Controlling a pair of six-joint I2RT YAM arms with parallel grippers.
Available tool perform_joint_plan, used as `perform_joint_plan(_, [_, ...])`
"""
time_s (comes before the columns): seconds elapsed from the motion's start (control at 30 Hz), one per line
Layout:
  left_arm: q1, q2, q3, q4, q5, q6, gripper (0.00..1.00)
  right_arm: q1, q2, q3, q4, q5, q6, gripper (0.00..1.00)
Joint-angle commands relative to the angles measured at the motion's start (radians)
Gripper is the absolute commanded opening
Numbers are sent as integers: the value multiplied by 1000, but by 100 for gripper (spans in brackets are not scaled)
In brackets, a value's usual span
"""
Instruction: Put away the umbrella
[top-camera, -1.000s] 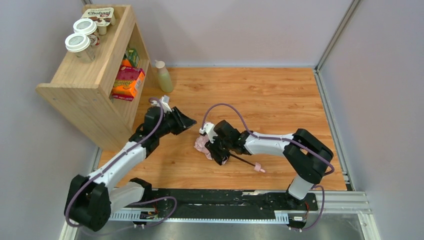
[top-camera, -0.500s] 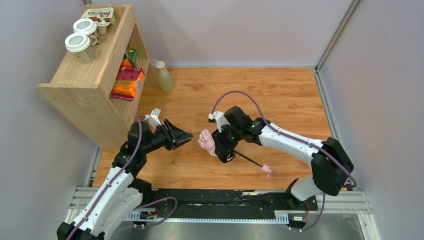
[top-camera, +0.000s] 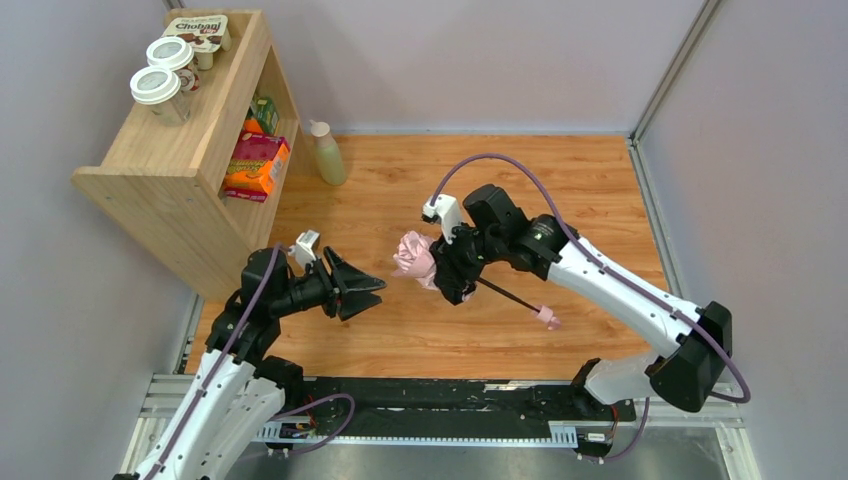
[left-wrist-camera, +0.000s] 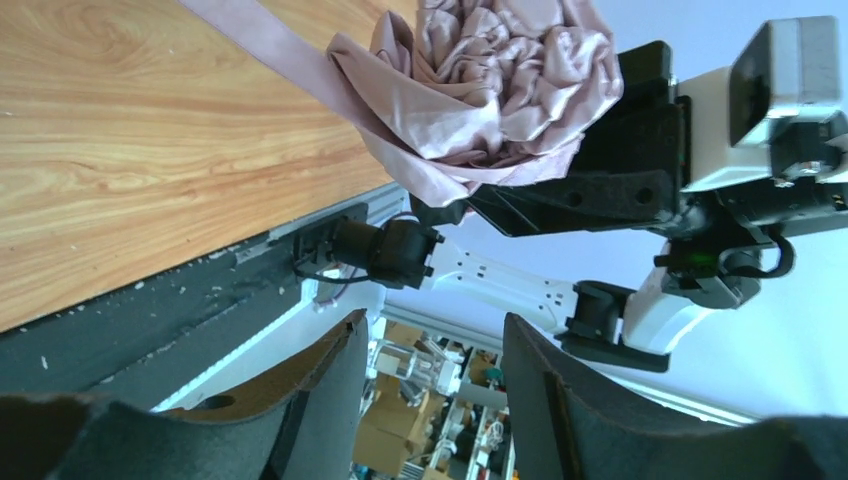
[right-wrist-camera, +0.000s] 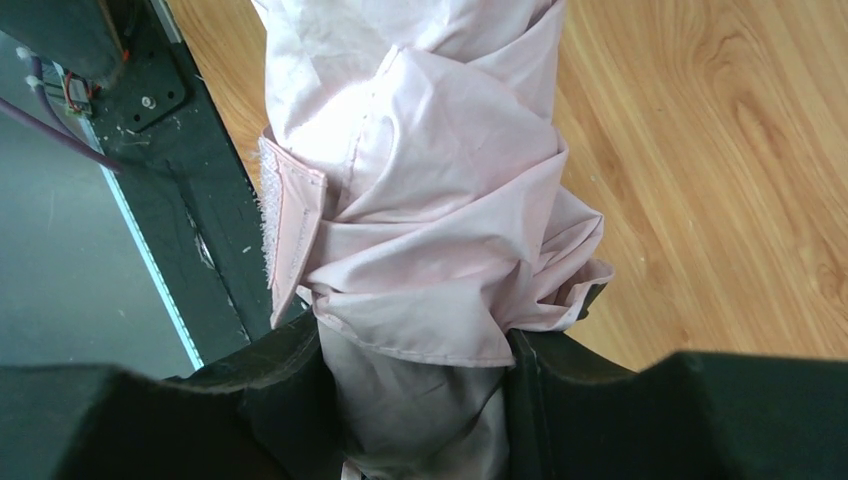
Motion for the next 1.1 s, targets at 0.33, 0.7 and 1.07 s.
perform_joint_plan(0.33, [5,-12,-52,-210,-49,-645,71,85,-153,29,-7,134,-102,0])
perform_joint_plan(0.7, [3,156,-59,-154,-63,-693,73,135,-136,35,24,178,-107,0])
perform_joint_plan(1.07, [-1,270,-116,95,-135,-836,73,174,-109,32,53,232,-97,0])
